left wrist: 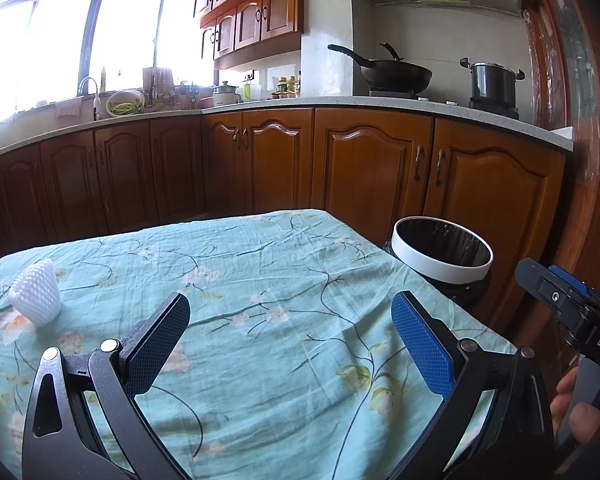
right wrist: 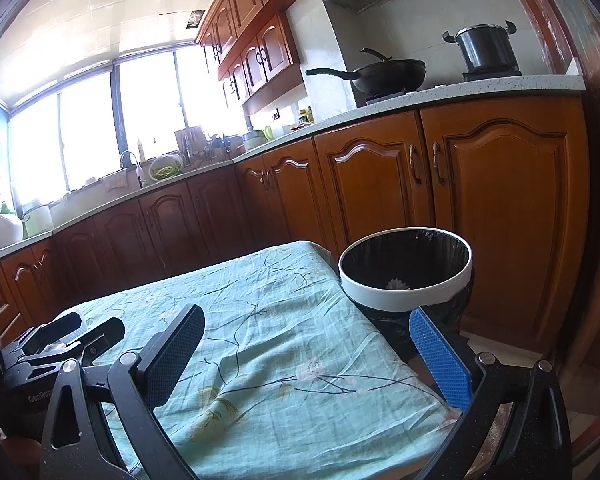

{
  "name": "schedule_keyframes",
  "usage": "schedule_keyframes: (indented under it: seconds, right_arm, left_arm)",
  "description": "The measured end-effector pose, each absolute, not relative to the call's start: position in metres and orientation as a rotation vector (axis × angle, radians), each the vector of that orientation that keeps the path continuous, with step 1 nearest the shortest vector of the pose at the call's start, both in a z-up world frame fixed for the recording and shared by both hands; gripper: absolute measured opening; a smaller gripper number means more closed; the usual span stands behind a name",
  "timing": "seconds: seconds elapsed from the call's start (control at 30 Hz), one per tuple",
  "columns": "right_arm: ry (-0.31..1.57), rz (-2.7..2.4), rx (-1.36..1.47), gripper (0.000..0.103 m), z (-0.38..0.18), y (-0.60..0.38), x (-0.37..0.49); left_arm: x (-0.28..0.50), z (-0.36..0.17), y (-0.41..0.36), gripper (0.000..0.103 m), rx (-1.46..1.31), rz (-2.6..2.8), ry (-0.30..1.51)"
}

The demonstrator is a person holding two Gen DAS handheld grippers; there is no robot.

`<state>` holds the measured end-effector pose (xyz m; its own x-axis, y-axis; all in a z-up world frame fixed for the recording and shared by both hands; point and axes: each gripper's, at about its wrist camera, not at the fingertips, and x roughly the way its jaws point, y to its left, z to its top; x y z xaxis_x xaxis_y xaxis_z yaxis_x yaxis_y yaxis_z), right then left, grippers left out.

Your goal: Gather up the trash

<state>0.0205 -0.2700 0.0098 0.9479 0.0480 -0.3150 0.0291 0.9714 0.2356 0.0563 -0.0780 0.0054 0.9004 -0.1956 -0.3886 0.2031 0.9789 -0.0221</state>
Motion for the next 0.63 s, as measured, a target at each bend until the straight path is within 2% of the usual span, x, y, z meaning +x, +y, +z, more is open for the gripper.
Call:
schedule_keyframes:
  seconds: [0.63]
  right_arm:
    - [0.344,0.014,0.259,0.103,0.0033,-0.2759,0.0282]
  left_arm:
    - [0.0610,0.0040,-0.0798,0.103,0.022,-0.214,0.413]
